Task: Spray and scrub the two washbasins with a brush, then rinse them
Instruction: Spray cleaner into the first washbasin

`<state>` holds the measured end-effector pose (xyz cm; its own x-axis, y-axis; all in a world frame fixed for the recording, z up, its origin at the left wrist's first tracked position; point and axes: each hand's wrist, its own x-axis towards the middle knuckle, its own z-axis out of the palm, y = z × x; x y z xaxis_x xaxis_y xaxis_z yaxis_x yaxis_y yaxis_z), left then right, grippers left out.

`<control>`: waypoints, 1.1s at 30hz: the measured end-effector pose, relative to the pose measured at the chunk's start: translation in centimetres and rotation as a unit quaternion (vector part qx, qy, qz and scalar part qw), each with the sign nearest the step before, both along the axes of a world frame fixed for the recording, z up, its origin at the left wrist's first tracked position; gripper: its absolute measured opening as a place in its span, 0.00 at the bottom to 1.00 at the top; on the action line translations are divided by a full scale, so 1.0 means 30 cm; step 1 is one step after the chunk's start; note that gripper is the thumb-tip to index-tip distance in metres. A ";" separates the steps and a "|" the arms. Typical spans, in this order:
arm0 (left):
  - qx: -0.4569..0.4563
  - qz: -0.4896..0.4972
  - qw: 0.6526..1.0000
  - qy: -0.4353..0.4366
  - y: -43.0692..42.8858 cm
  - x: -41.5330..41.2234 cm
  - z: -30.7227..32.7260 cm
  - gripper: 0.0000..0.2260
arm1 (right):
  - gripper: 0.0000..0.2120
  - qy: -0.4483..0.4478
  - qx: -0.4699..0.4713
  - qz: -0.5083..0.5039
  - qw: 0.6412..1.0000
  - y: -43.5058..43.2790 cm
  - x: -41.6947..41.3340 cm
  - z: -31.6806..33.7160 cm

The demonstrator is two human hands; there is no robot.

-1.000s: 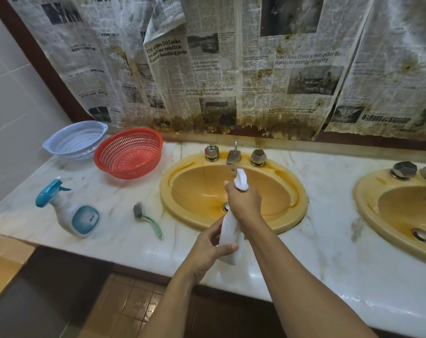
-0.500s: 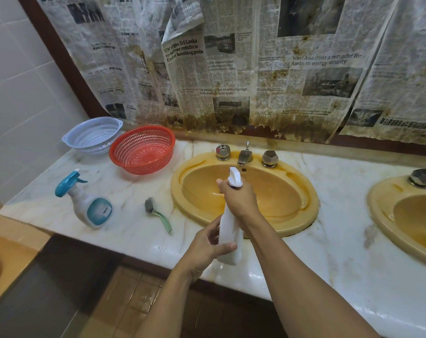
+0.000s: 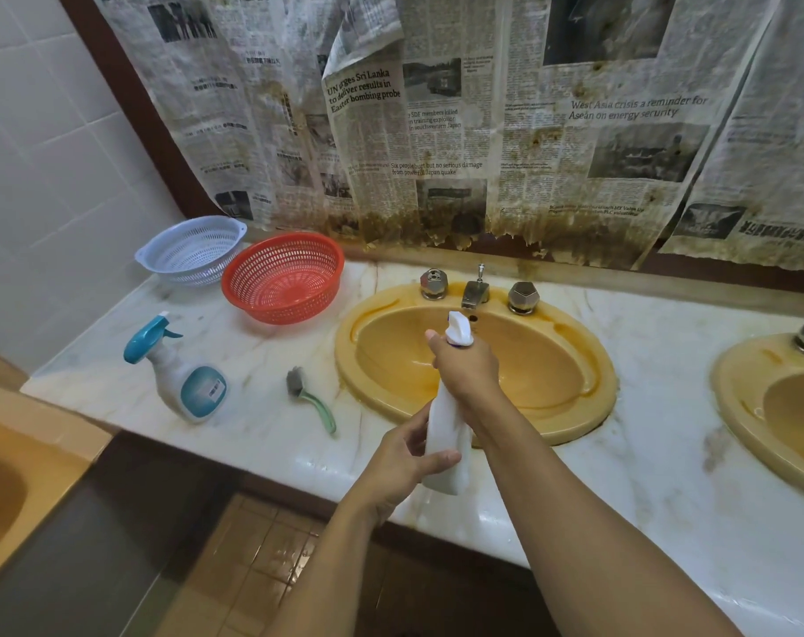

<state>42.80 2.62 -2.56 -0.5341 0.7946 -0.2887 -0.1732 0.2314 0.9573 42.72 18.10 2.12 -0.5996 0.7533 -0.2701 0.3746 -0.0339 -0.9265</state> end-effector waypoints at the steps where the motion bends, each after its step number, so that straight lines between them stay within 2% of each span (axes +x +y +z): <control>1: -0.001 0.002 1.000 0.001 0.002 -0.004 -0.001 0.33 | 0.14 -0.006 -0.011 -0.009 1.000 0.005 -0.004 -0.003; 8: -0.005 0.020 1.000 -0.003 0.010 -0.018 -0.020 0.33 | 0.13 0.028 -0.065 0.022 0.997 0.024 -0.021 -0.009; 13: 0.010 0.033 0.999 -0.011 0.017 -0.043 -0.031 0.28 | 0.15 -0.037 -0.036 -0.074 0.996 0.034 -0.041 -0.022; 16: 0.022 0.057 0.998 -0.024 0.030 -0.067 -0.024 0.23 | 0.18 -0.019 -0.063 -0.083 0.994 0.055 -0.051 -0.021; 20: 0.019 0.065 0.997 -0.029 0.053 -0.085 -0.024 0.27 | 0.19 0.036 -0.104 -0.035 0.993 0.094 -0.084 -0.005; 24: -0.008 0.046 0.999 -0.022 0.079 -0.113 -0.040 0.34 | 0.18 0.045 -0.122 -0.028 0.991 0.118 -0.127 -0.006; 27: -0.014 0.053 0.997 -0.047 0.097 -0.145 -0.067 0.34 | 0.17 0.031 -0.119 -0.040 0.992 0.132 -0.171 -0.023; 33: -0.025 0.043 0.995 -0.091 0.116 -0.225 -0.110 0.25 | 0.17 -0.047 -0.089 -0.119 0.988 0.147 -0.243 -0.068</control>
